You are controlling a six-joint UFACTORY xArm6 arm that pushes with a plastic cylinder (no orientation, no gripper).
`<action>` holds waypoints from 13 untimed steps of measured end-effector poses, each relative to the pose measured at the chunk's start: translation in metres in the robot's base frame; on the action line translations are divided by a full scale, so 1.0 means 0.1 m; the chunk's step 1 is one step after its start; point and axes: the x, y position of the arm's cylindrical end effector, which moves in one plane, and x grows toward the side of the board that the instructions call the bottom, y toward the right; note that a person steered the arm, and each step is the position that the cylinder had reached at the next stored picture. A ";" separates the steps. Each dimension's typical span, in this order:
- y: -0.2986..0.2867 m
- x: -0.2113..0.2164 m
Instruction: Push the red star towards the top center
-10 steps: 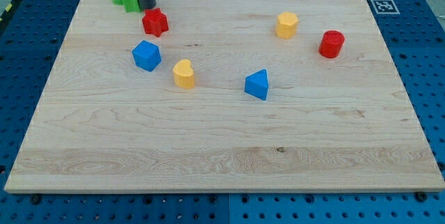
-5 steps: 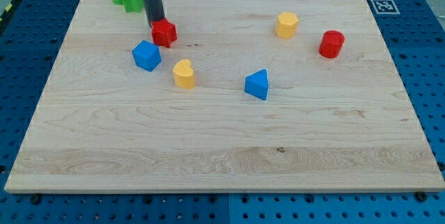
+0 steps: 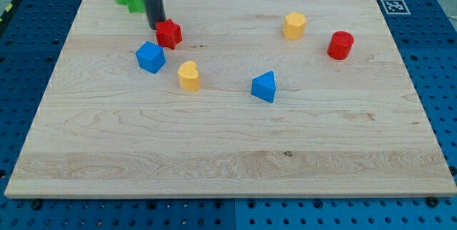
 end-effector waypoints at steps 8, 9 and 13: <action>1.58 0.54; 1.58 0.54; 1.37 0.28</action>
